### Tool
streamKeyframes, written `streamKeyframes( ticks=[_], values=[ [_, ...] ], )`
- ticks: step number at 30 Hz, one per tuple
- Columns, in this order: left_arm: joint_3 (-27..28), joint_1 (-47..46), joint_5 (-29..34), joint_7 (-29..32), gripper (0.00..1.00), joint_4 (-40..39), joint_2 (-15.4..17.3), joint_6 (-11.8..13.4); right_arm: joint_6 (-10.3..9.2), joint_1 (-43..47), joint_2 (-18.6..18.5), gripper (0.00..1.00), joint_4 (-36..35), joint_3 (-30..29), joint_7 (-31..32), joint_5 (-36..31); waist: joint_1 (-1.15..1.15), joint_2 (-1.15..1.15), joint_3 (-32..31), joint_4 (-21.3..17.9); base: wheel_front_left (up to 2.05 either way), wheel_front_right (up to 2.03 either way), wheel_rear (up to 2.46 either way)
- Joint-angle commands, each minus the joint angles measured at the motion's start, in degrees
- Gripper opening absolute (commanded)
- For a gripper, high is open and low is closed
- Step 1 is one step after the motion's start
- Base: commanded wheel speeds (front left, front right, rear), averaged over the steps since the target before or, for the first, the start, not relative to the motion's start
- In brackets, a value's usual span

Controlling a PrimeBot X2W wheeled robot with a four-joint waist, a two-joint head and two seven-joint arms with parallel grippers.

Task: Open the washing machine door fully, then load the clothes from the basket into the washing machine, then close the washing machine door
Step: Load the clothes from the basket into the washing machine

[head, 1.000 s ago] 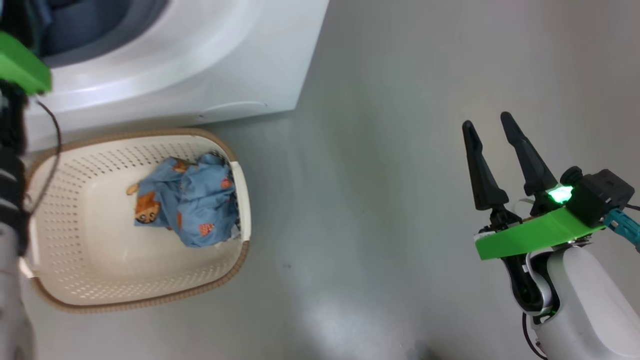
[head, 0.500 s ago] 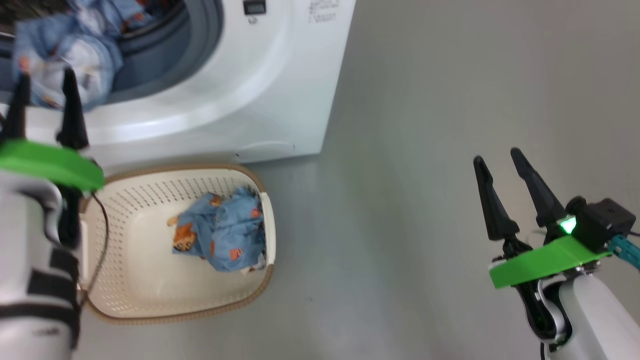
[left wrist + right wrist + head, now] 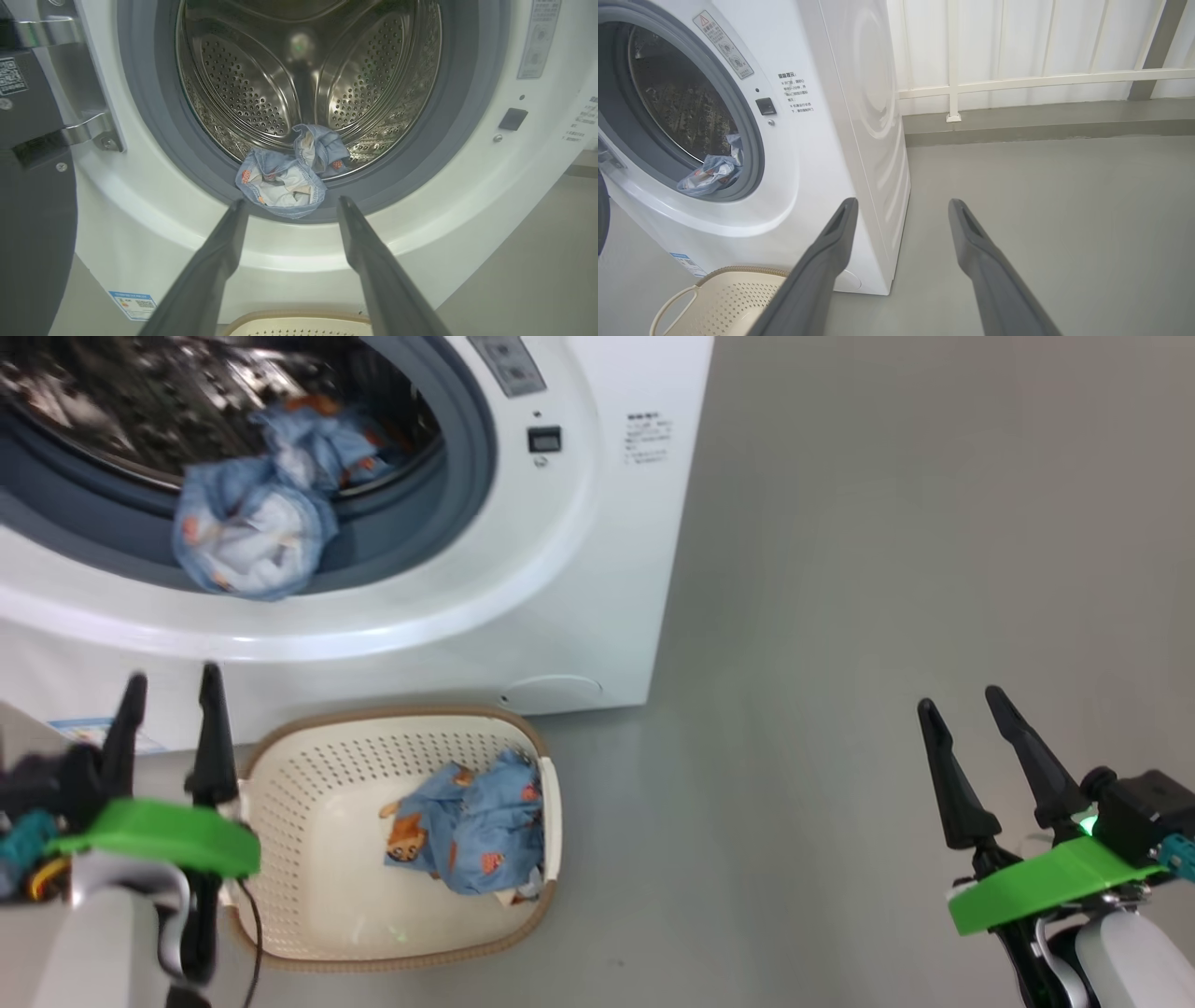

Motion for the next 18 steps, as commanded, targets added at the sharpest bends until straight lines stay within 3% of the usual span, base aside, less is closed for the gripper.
streamKeyframes(
  ticks=[1, 18],
  values=[
    [1.8, 0.8, 0.5, -0.4, 1.00, -2.0, 1.8, -0.2, 0.25, 0.8, -1.1, 1.00, -1.1, 0.6, -0.5, 0.2, 0.01, 0.00, -2.0, 1.6, 0.00, 0.00, 0.00],
    [5.3, 19.8, 1.5, -0.4, 1.00, -13.9, -1.1, -0.2, 0.25, 6.0, -2.1, 1.00, -1.2, -0.3, -0.5, 0.5, 0.01, 0.00, -7.8, 2.7, 0.00, 0.00, 0.00]
  ],
)
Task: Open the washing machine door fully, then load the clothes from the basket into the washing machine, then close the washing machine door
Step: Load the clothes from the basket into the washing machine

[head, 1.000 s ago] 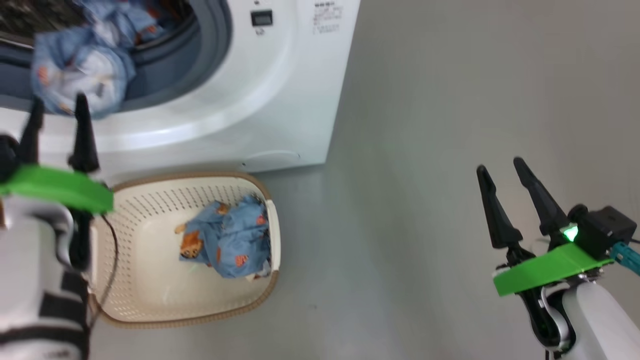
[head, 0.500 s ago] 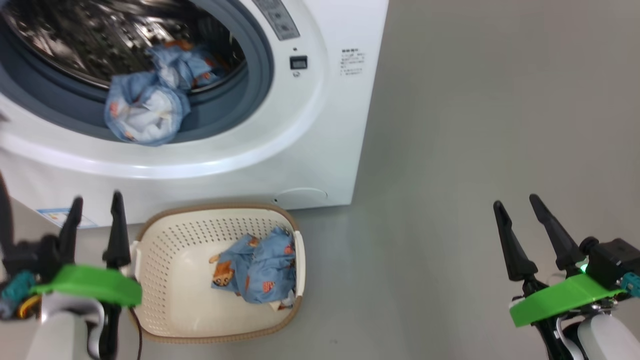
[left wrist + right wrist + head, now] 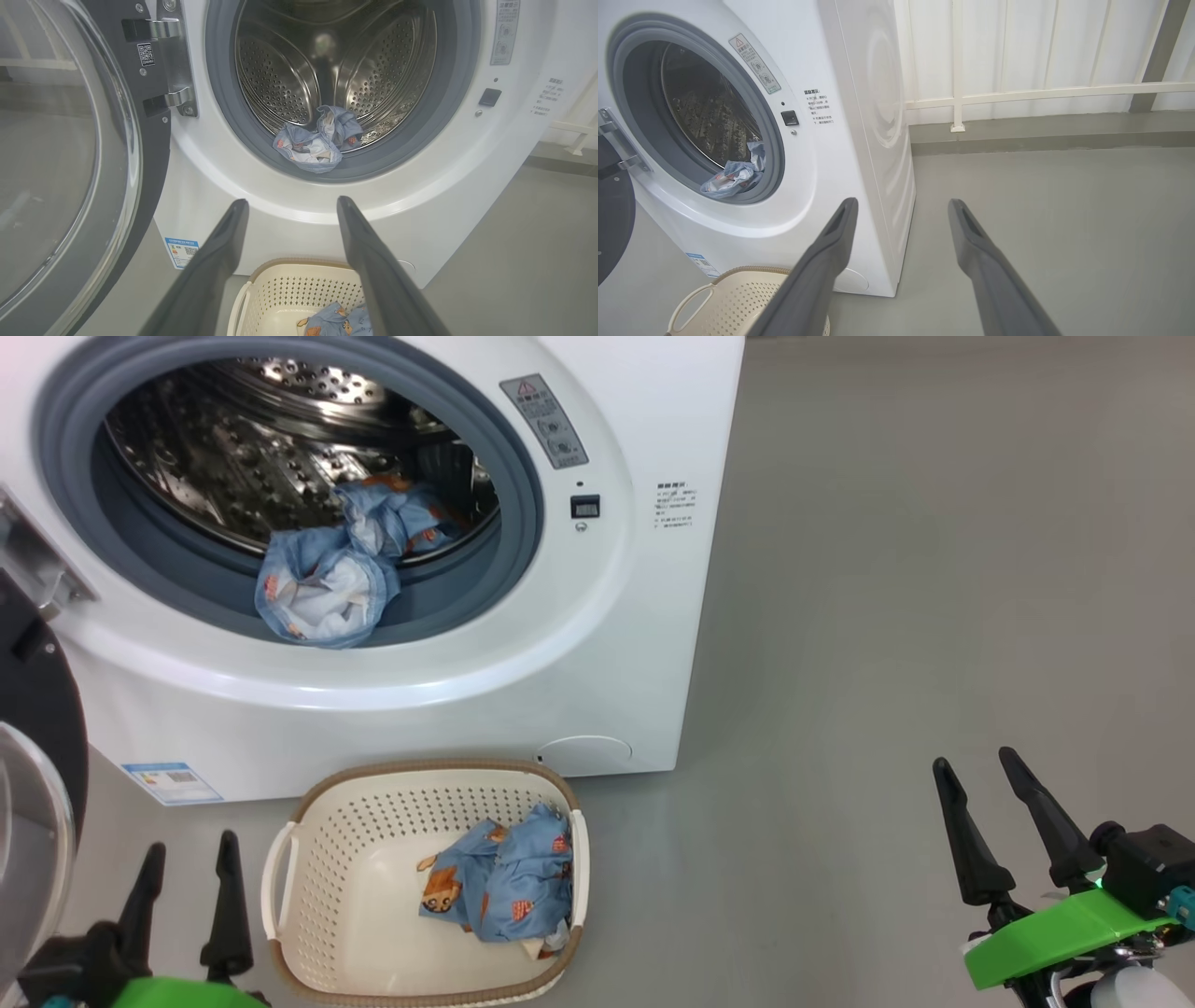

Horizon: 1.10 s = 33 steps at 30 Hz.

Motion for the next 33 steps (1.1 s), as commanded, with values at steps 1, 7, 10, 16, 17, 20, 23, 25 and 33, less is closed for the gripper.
streamKeyframes(
  ticks=[1, 7, 10, 16, 17, 20, 23, 25, 33],
  values=[
    [2.3, 0.5, 0.6, -0.4, 1.00, -2.5, 0.9, -0.2, 0.25, 0.5, -1.4, 1.00, -1.3, 0.5, -0.5, 0.4, 0.01, 0.00, -0.6, 0.2, 0.00, 0.00, 0.00],
    [3.4, 2.7, 0.9, -0.4, 1.00, -4.6, 0.4, -0.2, 0.25, 1.0, -1.4, 1.00, -1.4, 0.2, -0.5, 0.3, 0.01, 0.00, -0.9, 0.1, 0.00, 0.00, 0.00],
    [3.8, 3.1, 1.0, -0.4, 1.00, -5.1, 0.2, -0.2, 0.25, 1.0, -1.4, 1.00, -1.5, 0.1, -0.5, 0.3, 0.01, 0.00, -0.8, 0.0, 0.00, 0.00, 0.00],
    [4.1, 3.2, 1.1, -0.4, 1.00, -5.7, -0.1, -0.2, 0.25, 0.8, -1.2, 1.00, -1.8, 0.0, -0.5, 0.2, 0.01, 0.00, -0.1, -0.2, 0.00, 0.00, 0.00],
    [4.1, 3.2, 1.1, -0.4, 1.00, -5.7, -0.1, -0.2, 0.25, 0.8, -1.2, 1.00, -1.8, 0.0, -0.5, 0.2, 0.01, 0.00, -0.1, -0.2, 0.00, 0.00, 0.00],
    [4.1, 2.9, 1.1, -0.4, 1.00, -5.7, -0.2, -0.2, 0.25, 0.5, -1.2, 1.00, -1.9, 0.0, -0.5, 0.2, 0.01, 0.00, 0.5, -0.2, 0.00, 0.00, 0.00],
    [4.1, 2.6, 1.0, -0.4, 1.00, -5.7, -0.4, -0.2, 0.25, 0.1, -1.2, 1.00, -2.0, 0.0, -0.5, 0.1, 0.01, 0.00, 1.1, -0.3, 0.00, 0.00, 0.00],
    [4.2, 2.4, 1.0, -0.4, 1.00, -5.8, -0.5, -0.2, 0.25, -0.1, -1.2, 1.00, -2.1, 0.0, -0.5, 0.1, 0.01, 0.00, 1.6, -0.4, 0.00, 0.00, 0.00],
    [3.4, -1.6, 0.7, -0.4, 1.00, -3.5, -0.1, -0.2, 0.25, -1.5, -0.8, 1.00, -2.6, -0.2, -0.5, -0.1, 0.01, 0.00, 4.6, -0.6, 0.00, 0.00, 0.00]
  ],
)
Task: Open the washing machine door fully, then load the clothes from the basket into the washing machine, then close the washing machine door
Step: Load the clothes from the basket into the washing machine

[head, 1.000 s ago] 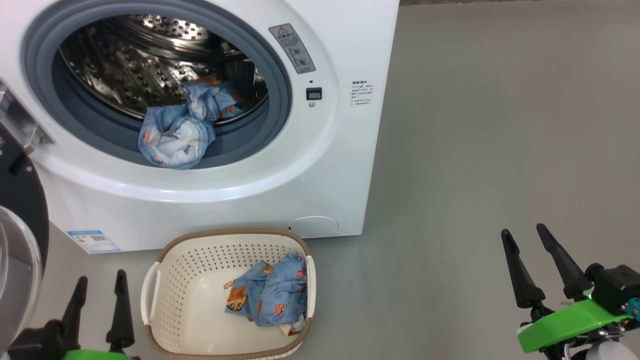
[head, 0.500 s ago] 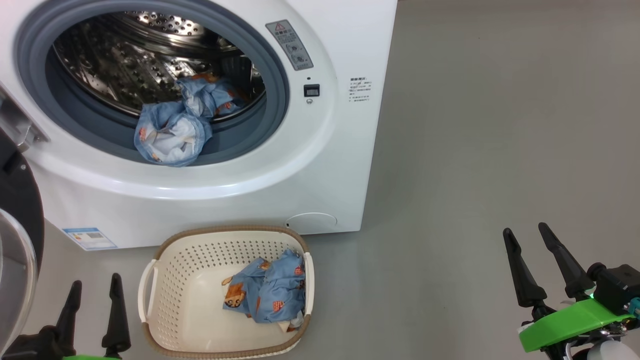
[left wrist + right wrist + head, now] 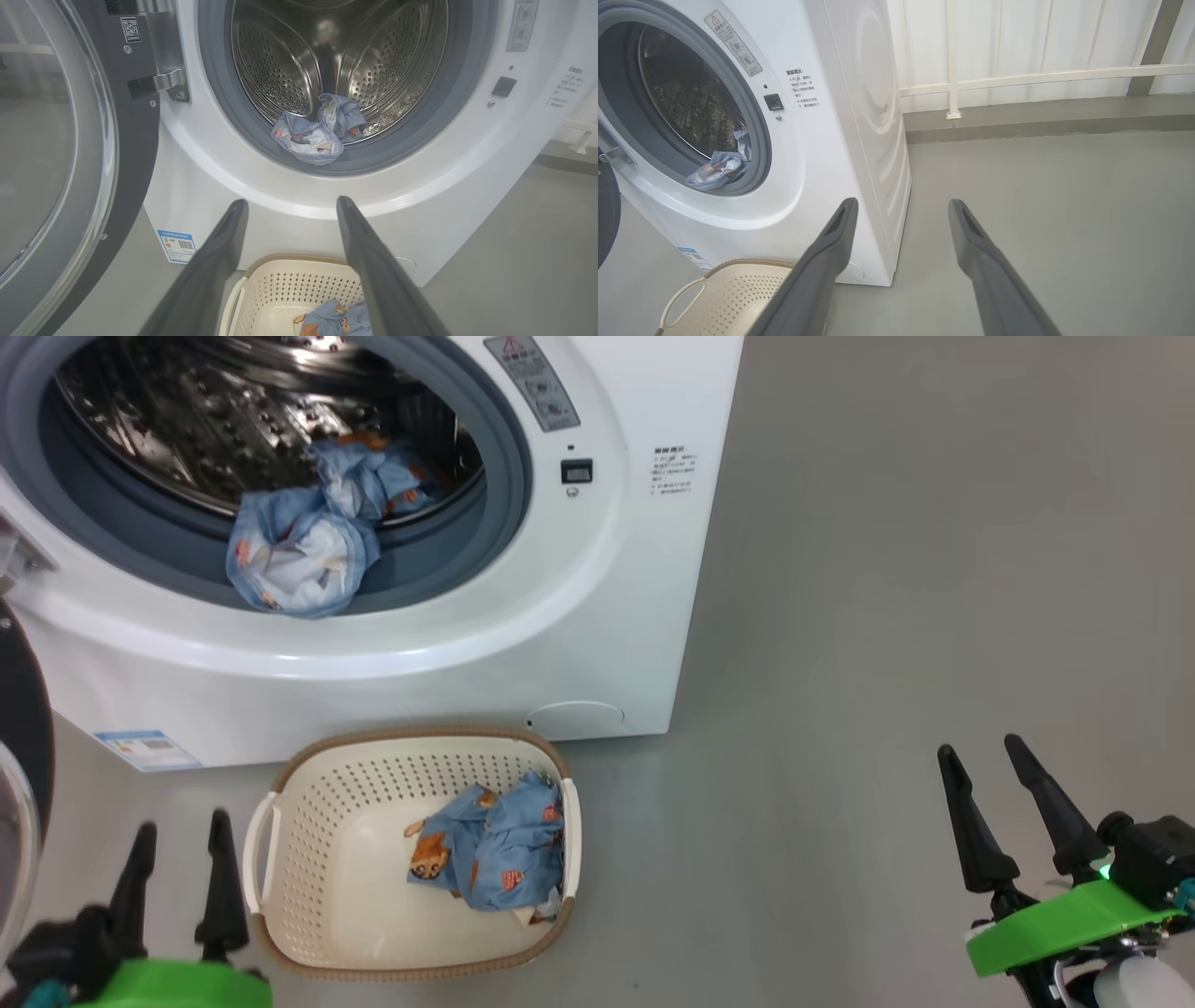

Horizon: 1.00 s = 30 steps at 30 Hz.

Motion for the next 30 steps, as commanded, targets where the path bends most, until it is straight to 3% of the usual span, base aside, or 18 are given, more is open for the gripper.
streamKeyframes(
  ticks=[1, 17, 30],
  values=[
    [1.5, -3.0, 0.1, -0.4, 1.00, -0.4, 1.6, -0.2, 0.25, -1.8, -0.9, 1.00, -1.6, 0.9, -0.5, -0.2, 0.00, 0.00, 1.4, -0.1, 0.00, 0.00, 0.00],
    [-9.0, -27.3, 1.2, 0.2, 1.00, 16.3, 8.6, -0.2, 0.25, -7.5, 0.4, 1.00, -1.9, 2.5, -0.5, -0.4, 0.00, 0.00, 11.0, -1.0, 0.00, 0.00, 0.00],
    [-17.5, -46.1, 2.8, 3.7, 1.00, 32.4, 12.2, -0.2, 0.25, -11.7, 1.1, 1.00, -2.1, 3.9, -0.5, -0.4, 0.00, 0.00, 16.7, -2.3, 0.00, 0.00, 0.00]
  ],
)
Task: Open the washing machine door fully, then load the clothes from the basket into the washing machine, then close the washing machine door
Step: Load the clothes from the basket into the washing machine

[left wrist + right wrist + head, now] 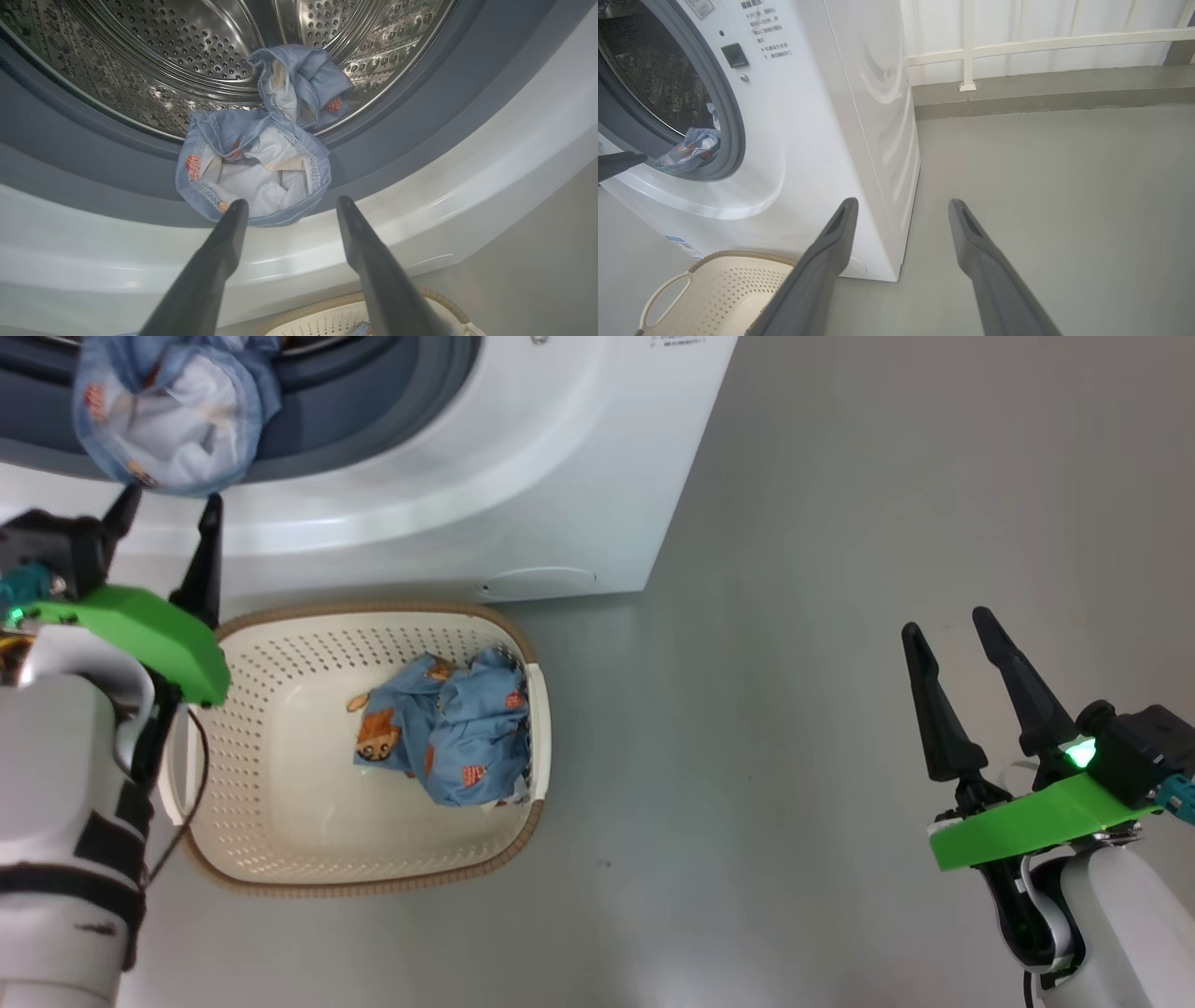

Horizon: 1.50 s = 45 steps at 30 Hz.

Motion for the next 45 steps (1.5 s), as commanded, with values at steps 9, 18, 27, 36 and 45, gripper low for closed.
streamKeyframes(
  ticks=[9, 18, 27, 36, 45],
  values=[
    [-2.8, -8.7, 1.0, 0.3, 1.00, 7.2, 4.1, -0.1, 0.25, -2.1, -0.2, 1.00, -1.6, 1.8, -0.5, 0.0, -0.01, 0.00, 4.0, -1.3, 0.00, 0.00, 0.00],
    [-6.2, -14.0, 3.4, -1.1, 1.00, 12.7, 5.3, 0.0, 0.25, -3.7, -0.1, 1.00, -1.7, 2.5, -0.5, 0.2, -0.01, 0.00, 6.1, -2.3, 0.00, 0.00, 0.00],
    [-9.4, -16.6, 5.9, -1.6, 1.00, 15.7, 6.5, 0.9, 0.25, -4.4, 0.6, 1.00, -1.7, 2.6, -0.5, 0.4, -0.01, 0.00, 7.1, -3.2, 0.00, 0.00, 0.00],
    [-10.5, -18.0, 6.2, -2.2, 0.00, 16.9, 7.4, 2.4, 0.25, -4.4, 1.2, 1.00, -1.9, 2.4, -0.5, 0.4, -0.01, 0.00, 7.5, -3.8, 0.00, 0.00, 0.00],
    [-6.6, -20.2, 1.2, -3.7, 0.00, 15.6, 5.9, 2.7, 0.25, -3.7, 1.9, 1.00, -2.1, 2.0, -0.5, 0.3, -0.01, 0.00, 7.5, -3.6, 0.00, 0.00, 0.00]
  ],
)
